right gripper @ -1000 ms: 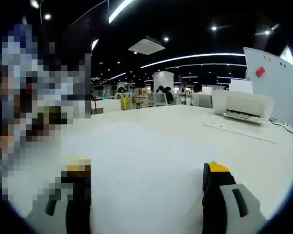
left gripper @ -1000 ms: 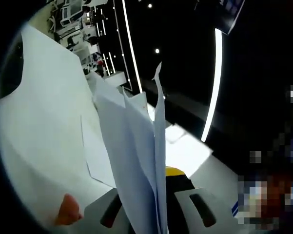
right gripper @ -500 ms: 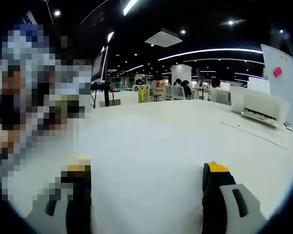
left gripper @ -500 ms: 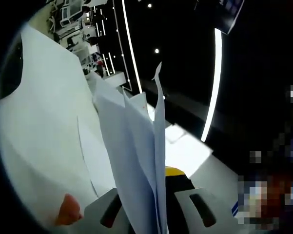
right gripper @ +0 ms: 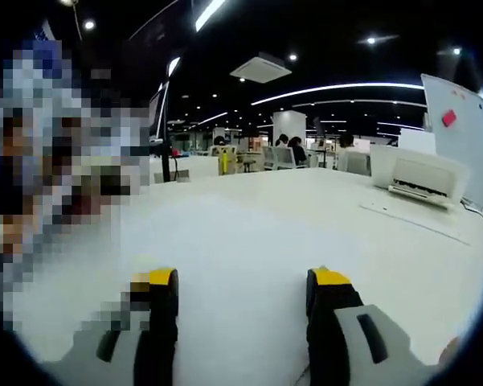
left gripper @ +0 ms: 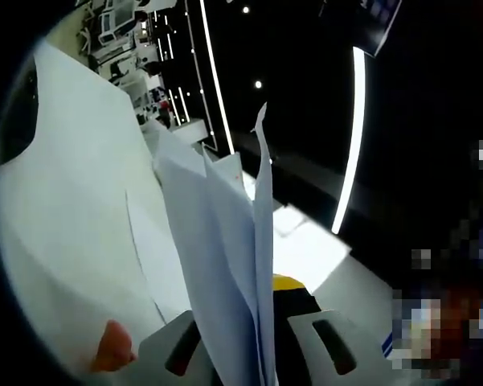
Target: Organize the stack of printing papers by aligning and flattening the scattered papers on the table
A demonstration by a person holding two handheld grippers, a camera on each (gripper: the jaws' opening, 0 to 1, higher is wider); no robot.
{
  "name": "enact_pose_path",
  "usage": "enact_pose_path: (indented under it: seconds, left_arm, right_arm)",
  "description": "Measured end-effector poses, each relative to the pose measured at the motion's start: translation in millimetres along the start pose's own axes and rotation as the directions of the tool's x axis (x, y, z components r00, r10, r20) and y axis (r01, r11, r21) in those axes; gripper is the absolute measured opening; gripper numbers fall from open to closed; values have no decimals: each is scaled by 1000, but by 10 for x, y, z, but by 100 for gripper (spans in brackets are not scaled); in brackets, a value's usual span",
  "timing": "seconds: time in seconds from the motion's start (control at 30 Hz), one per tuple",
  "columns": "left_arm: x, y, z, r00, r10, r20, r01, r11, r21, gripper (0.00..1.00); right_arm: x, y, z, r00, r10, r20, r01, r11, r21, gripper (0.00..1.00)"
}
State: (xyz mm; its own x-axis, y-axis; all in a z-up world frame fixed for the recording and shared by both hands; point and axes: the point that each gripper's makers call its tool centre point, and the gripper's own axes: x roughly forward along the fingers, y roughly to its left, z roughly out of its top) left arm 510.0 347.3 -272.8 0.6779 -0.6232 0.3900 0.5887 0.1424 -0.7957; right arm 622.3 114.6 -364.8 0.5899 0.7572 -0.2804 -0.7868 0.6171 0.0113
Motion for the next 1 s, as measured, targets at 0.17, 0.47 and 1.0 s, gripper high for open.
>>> enact_pose_path:
  seconds: [0.17,0.47,1.0]
  left_arm:
    - [0,8,14,1000,-1,0,1,1000,-2,6]
    - [4,-5,-13,1000,0,0,0,1000,-4,6]
    - [11,-18,-25,1000,-10,-8,10,1000,-6,6]
  right_arm:
    - [24,-27,30,1000,-17,20,16,999,47,88]
    - [90,-568,275,990,-125,64,116,986,120,90]
    - [557,-829,103,987,-160,-15,160,986,44,89]
